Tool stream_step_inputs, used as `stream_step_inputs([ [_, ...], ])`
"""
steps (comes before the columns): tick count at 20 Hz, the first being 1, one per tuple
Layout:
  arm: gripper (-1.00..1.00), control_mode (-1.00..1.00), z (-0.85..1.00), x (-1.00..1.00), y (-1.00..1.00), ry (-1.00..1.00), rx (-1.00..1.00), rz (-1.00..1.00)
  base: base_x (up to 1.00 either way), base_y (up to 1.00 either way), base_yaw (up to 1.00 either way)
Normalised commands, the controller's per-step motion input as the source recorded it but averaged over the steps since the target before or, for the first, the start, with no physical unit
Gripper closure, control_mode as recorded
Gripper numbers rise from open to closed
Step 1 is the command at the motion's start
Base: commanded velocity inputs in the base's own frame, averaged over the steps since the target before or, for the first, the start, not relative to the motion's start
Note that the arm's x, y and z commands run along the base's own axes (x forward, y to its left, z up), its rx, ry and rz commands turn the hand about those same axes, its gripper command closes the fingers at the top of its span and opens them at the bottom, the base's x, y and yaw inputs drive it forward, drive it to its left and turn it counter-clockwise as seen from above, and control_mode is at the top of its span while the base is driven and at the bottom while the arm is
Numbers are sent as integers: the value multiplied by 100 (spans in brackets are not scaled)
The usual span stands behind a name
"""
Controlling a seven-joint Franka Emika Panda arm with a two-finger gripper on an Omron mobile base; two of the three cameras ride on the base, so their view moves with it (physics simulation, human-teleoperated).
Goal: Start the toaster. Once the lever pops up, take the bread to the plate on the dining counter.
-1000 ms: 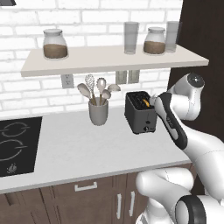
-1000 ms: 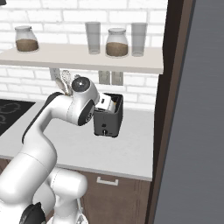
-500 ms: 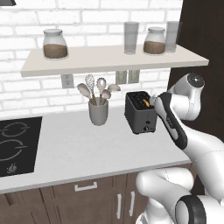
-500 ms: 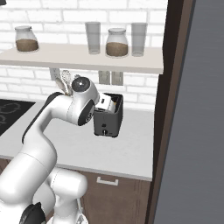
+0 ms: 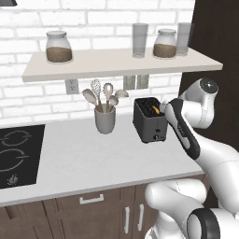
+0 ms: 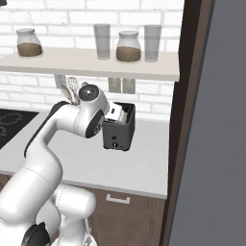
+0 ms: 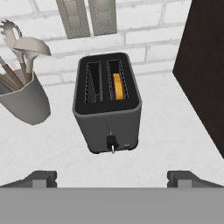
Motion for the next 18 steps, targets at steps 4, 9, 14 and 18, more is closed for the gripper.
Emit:
stream_step_inputs([
  [4,-100,-100,0,0,0,0,0,0,0,0,0],
  [9,-100,-100,0,0,0,0,0,0,0,0,0],
  [14,-100,-100,0,0,0,0,0,0,0,0,0],
  [18,-100,-100,0,0,0,0,0,0,0,0,0],
])
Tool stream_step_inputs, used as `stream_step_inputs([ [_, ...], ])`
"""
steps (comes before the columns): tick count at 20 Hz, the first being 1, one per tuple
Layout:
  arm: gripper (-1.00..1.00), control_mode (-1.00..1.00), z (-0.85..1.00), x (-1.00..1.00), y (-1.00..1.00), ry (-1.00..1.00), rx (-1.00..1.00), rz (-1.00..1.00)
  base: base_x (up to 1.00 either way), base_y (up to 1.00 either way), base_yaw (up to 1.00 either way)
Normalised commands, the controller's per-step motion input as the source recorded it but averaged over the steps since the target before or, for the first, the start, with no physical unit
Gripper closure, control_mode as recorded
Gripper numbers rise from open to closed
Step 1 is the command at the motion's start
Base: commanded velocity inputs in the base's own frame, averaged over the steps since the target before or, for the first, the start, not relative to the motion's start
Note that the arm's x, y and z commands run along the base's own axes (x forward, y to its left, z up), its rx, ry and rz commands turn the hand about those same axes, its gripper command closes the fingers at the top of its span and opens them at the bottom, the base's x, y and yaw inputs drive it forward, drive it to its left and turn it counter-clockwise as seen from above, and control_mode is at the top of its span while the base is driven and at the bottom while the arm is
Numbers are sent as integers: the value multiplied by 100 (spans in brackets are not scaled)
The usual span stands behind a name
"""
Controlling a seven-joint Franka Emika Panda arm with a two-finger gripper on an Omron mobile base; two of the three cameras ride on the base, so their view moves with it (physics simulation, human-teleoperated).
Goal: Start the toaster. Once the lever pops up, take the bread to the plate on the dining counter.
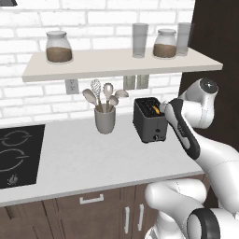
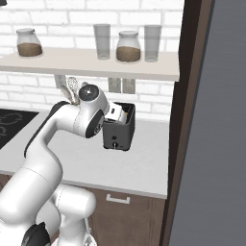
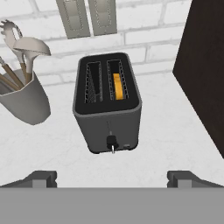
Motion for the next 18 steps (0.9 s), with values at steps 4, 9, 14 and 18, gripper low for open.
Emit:
stream_step_inputs([
  [4,-100,-100,0,0,0,0,0,0,0,0,0],
  [9,-100,-100,0,0,0,0,0,0,0,0,0],
  [14,-100,-100,0,0,0,0,0,0,0,0,0],
  [18,-100,-100,0,0,0,0,0,0,0,0,0],
])
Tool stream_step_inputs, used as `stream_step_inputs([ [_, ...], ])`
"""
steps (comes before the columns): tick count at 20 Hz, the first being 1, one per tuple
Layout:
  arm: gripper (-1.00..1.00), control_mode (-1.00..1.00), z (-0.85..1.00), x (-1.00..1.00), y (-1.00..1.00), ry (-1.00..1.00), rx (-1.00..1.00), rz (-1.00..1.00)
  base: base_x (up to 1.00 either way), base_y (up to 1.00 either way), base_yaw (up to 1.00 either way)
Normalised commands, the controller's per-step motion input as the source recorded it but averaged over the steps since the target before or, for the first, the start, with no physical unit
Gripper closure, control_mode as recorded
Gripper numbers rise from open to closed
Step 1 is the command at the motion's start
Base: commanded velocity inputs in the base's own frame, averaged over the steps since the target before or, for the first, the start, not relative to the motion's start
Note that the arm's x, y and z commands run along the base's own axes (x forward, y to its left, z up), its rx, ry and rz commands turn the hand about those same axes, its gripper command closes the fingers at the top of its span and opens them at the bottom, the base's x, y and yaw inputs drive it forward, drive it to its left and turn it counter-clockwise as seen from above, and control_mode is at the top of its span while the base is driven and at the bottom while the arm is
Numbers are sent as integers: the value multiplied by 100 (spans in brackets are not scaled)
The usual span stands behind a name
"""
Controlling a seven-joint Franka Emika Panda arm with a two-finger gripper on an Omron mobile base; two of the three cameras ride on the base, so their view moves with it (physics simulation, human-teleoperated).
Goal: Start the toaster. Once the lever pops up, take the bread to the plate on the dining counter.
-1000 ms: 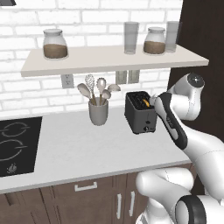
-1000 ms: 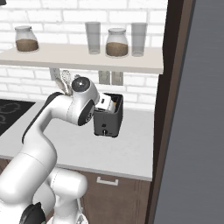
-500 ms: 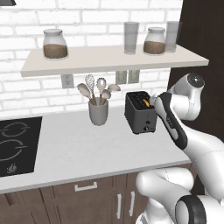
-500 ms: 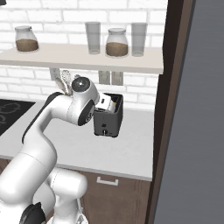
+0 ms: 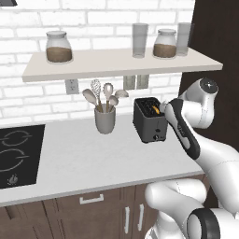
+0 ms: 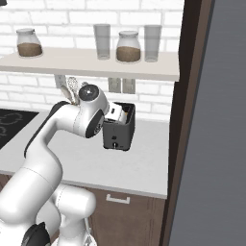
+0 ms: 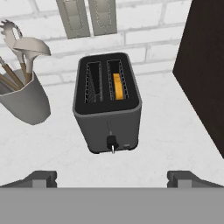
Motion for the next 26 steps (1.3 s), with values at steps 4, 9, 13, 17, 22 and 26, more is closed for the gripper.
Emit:
stream_step_inputs([
  [4,-100,-100,0,0,0,0,0,0,0,0,0],
  [9,-100,-100,0,0,0,0,0,0,0,0,0],
  [13,-100,-100,0,0,0,0,0,0,0,0,0],
  [17,-100,-100,0,0,0,0,0,0,0,0,0],
  [22,-100,-100,0,0,0,0,0,0,0,0,0],
  [26,-100,-100,0,0,0,0,0,0,0,0,0],
])
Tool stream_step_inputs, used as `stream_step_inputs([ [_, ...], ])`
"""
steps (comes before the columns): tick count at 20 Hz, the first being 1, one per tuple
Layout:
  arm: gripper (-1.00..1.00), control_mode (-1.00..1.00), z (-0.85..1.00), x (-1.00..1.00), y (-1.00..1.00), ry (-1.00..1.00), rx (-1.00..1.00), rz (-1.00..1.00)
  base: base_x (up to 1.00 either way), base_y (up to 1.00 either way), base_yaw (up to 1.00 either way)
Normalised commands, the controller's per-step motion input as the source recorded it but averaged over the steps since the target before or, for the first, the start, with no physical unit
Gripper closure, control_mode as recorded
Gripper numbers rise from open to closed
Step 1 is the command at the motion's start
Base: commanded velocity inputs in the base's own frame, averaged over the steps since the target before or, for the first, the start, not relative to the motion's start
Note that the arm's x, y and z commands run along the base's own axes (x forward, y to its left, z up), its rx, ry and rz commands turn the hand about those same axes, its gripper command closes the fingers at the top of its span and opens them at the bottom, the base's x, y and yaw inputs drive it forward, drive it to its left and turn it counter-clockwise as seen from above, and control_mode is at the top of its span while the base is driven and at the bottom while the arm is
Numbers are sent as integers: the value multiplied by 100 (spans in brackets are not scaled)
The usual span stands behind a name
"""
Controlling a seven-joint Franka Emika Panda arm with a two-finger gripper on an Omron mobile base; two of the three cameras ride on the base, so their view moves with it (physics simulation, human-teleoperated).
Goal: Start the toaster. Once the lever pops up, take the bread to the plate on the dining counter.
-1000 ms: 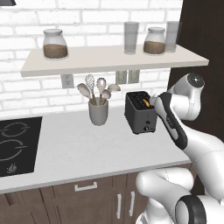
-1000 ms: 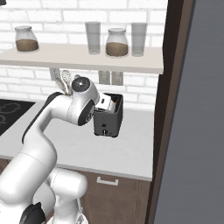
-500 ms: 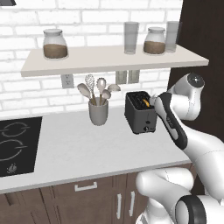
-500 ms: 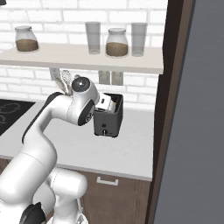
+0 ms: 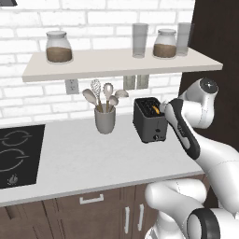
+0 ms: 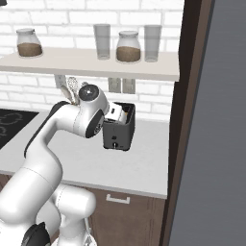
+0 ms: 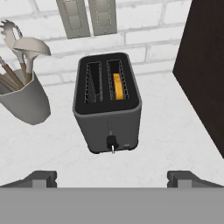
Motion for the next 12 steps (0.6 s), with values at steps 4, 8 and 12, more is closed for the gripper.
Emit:
stream_step_inputs([
  [4,-100,-100,0,0,0,0,0,0,0,0,0],
  [8,-100,-100,0,0,0,0,0,0,0,0,0],
  [12,-100,-100,0,0,0,0,0,0,0,0,0],
])
